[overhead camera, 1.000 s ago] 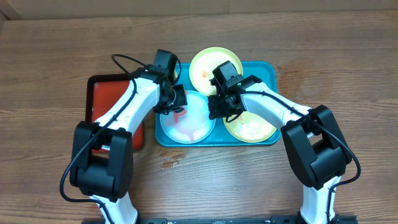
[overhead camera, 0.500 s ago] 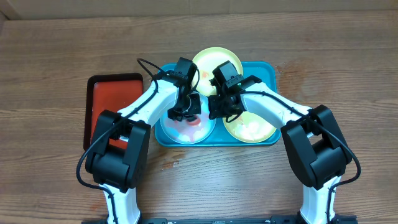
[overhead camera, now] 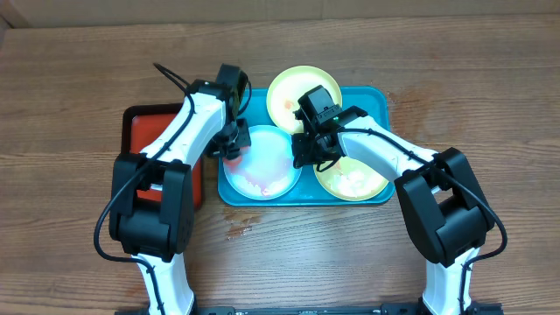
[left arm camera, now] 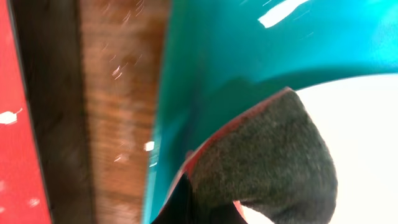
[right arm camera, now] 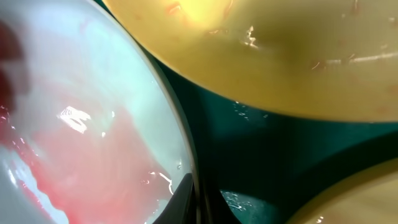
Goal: Clean dirty plates on tray and stack at the side
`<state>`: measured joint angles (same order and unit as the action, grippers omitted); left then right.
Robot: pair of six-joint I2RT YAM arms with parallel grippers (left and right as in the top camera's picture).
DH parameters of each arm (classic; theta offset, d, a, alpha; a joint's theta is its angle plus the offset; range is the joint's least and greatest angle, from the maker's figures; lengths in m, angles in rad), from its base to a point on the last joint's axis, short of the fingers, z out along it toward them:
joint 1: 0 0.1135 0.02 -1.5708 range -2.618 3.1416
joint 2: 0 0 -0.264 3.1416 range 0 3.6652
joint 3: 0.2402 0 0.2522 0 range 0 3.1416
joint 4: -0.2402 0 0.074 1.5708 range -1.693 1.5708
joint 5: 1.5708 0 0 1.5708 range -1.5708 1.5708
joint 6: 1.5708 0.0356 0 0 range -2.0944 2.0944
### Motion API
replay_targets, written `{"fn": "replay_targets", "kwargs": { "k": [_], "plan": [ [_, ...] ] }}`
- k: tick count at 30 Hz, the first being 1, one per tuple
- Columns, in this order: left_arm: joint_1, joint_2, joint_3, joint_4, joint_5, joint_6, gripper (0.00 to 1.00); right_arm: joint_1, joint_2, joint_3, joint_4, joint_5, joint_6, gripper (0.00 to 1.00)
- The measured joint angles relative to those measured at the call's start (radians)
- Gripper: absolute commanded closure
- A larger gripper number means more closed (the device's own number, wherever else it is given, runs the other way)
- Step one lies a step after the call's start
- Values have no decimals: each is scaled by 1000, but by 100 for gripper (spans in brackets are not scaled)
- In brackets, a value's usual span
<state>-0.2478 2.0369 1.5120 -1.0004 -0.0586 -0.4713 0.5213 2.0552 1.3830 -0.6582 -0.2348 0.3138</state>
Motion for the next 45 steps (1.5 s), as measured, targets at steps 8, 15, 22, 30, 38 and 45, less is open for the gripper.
{"fn": "replay_targets", "kwargs": {
  "k": [8,15,22,30,38,45],
  "plan": [
    [-21,1,-4,116,252,3,96,-3,0,0,-1,6,0,96],
    [-102,2,-132,231,274,4,96,-3,0,0,-8,8,-1,96],
    [-122,-8,-124,149,85,3,96,-1,1,0,-5,2,-3,96],
    [-34,8,-14,-85,-135,-20,96,4,2,40,-52,5,-3,96],
    [60,8,222,-170,-105,-29,96,31,3,224,-249,173,-41,96],
    [204,-23,264,-187,-46,-30,96,180,3,442,-446,547,-70,96]
  ]
}}
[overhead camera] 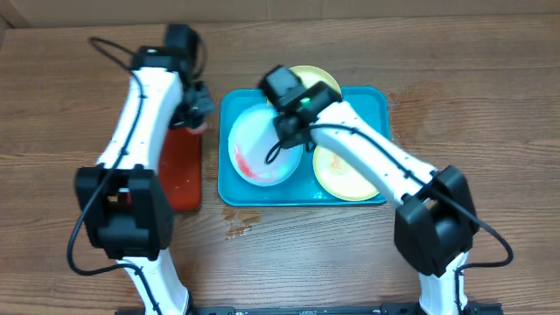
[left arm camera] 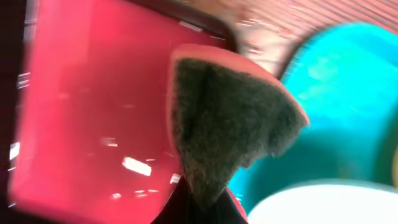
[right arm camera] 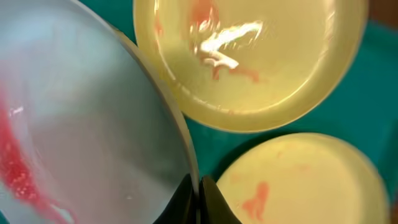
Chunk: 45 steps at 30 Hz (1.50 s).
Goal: Clean dirty plates on tray and stack at the side
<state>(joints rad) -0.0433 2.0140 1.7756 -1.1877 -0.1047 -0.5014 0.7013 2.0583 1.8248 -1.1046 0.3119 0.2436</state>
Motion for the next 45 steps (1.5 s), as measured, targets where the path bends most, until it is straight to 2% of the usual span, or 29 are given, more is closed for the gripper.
{"fn": "replay_targets", "kwargs": {
  "k": [5,7,12,22,26,29,34,37,41,45],
  "plan": [
    [129,0,0,-35,8,-2,96,119,0,135,-90,349,-16,96],
    [173,0,0,-37,11,-2,96,174,0,172,-91,511,-58,96],
    [247,0,0,-37,55,-2,96,278,0,185,-48,771,-212,96],
    [261,0,0,-34,107,-2,96,342,0,185,71,1046,-521,96],
    [261,0,0,-28,113,-2,96,342,0,185,107,1093,-581,96],
    [261,0,0,-28,113,-1,96,341,0,187,58,1033,-541,96],
    [261,0,0,-28,117,-1,96,287,0,187,-34,637,-451,96],
    [261,0,0,-28,117,-1,96,222,0,187,-28,546,-404,96],
    [261,0,0,-27,117,-1,96,43,0,187,21,370,-301,96],
    [261,0,0,-28,118,-1,96,-221,3,186,-16,-51,-258,96]
  ]
}}
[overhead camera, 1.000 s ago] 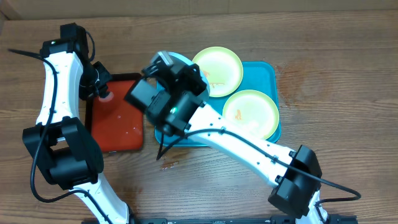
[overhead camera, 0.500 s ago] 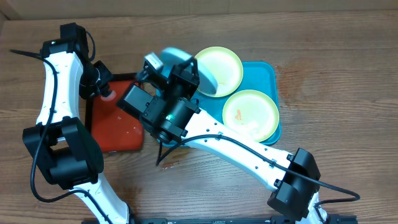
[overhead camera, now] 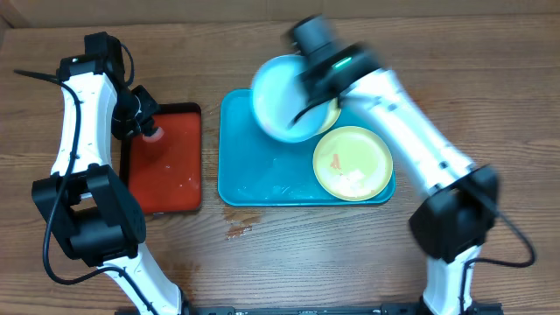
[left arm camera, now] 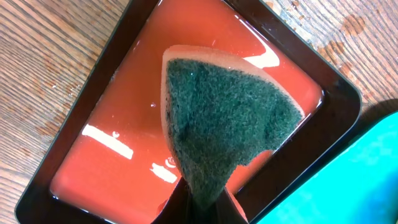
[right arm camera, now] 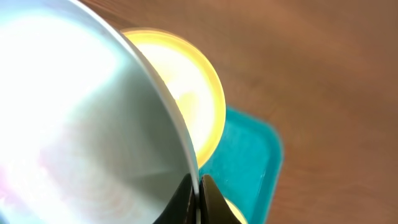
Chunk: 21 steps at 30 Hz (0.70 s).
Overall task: Clean dirty plates on tray and stack at the side
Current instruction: 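Carry the white plate right and set it on the table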
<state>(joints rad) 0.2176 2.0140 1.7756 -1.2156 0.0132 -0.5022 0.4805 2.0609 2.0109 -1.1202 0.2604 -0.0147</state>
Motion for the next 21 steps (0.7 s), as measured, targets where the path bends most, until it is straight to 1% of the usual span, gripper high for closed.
{"fn": "replay_targets", "kwargs": {
  "k": [4,7,15,21],
  "plan": [
    [0,0,0,0,2,0,96,-262,29,0,-58,-278,22,96],
    [0,0,0,0,2,0,96,-418,79,0,-95,-384,30,96],
    [0,0,0,6,2,0,96,-710,199,-2,-116,-483,41,96],
    [0,0,0,7,2,0,96,-823,225,-2,-109,-493,41,96]
  ]
}}
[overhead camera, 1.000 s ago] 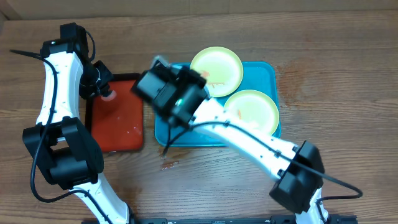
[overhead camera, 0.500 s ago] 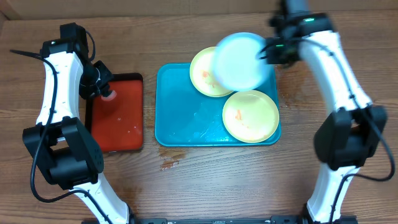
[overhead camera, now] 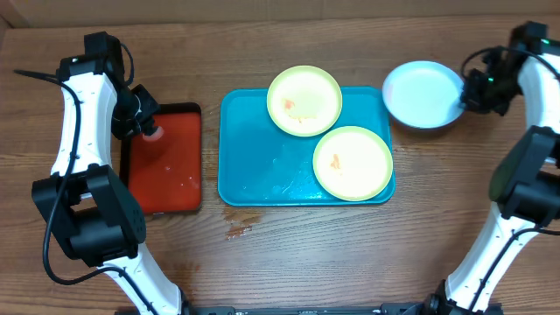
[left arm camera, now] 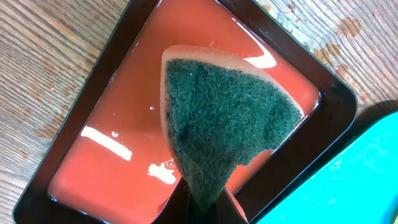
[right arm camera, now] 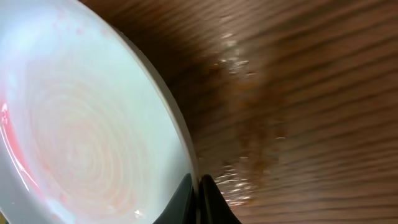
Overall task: Clean dirty plates on tray and stack at the side
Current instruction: 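Carry the white plate right and set it on the table, then grip the top yellow plate rim and drag it left with right gripper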
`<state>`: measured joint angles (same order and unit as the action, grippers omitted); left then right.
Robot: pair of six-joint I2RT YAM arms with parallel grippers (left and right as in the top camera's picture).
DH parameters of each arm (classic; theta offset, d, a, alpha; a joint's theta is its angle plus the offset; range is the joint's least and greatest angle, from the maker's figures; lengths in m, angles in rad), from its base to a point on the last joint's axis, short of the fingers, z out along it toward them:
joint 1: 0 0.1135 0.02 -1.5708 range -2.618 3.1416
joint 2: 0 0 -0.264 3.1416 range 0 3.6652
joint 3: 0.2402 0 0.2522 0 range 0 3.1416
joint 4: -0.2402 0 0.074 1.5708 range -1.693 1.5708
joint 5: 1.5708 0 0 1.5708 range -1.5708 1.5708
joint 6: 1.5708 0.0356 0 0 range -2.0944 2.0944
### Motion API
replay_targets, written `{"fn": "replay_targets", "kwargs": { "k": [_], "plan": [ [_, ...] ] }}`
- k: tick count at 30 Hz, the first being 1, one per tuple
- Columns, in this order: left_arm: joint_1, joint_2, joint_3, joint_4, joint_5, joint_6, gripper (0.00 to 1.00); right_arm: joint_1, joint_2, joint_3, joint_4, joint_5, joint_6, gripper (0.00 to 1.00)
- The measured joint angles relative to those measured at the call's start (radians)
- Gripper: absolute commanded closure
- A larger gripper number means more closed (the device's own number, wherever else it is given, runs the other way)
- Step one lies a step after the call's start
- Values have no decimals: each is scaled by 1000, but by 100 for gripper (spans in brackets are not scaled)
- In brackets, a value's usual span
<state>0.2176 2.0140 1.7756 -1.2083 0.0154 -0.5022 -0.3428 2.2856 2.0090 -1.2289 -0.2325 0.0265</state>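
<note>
A white plate (overhead camera: 423, 94) with faint pink smears (right arm camera: 87, 130) is over the wooden table right of the teal tray (overhead camera: 254, 166). My right gripper (overhead camera: 470, 93) is shut on its right rim (right arm camera: 198, 186). Two yellow-green plates with reddish stains lie on the tray, one at the back (overhead camera: 304, 101) and one at the front right (overhead camera: 353, 163). My left gripper (overhead camera: 149, 129) is shut on a green-faced sponge (left arm camera: 217, 124) and holds it over the red tray (overhead camera: 166, 157) of wet reddish liquid (left arm camera: 106, 162).
The red tray's dark rim (left arm camera: 339, 102) runs close beside the teal tray's left edge (left arm camera: 348, 180). A wet patch (right arm camera: 261, 124) darkens the wood next to the white plate. A small stain (overhead camera: 238, 229) marks the table in front of the teal tray.
My right gripper has moved the white plate from above the teal tray's back to the table on the right of the tray. The left gripper and sponge have stayed over the red tray.
At first the sponge was at the white plate's left rim on the teal tray, my right gripper pinching that plate's other edge. Then the plate was tilted up and the sponge was at the red tray. Now the plate is right of the teal tray.
</note>
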Motion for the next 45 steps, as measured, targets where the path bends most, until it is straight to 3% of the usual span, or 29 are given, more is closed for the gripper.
{"fn": "replay_targets", "kwargs": {
  "k": [4,7,12,17,24,29,36,42,45],
  "plan": [
    [0,0,0,0,0,0,96,-41,13,0,18,12,0,96],
    [0,0,0,0,0,0,96,-50,24,0,32,37,3,82],
    [0,0,0,0,0,0,96,-42,28,0,22,39,0,73],
    [0,0,0,5,0,0,96,-16,29,1,13,-98,-37,65],
    [0,0,0,5,0,0,96,144,29,28,113,-302,-72,36],
    [-3,0,0,7,0,0,96,349,29,31,264,-206,-82,19],
    [-21,0,0,8,0,0,96,575,29,-19,436,27,-83,18],
    [-29,0,0,11,0,0,96,606,31,-83,508,127,-84,18],
    [-28,0,0,13,0,0,96,597,31,-118,522,151,-82,24]
  ]
}}
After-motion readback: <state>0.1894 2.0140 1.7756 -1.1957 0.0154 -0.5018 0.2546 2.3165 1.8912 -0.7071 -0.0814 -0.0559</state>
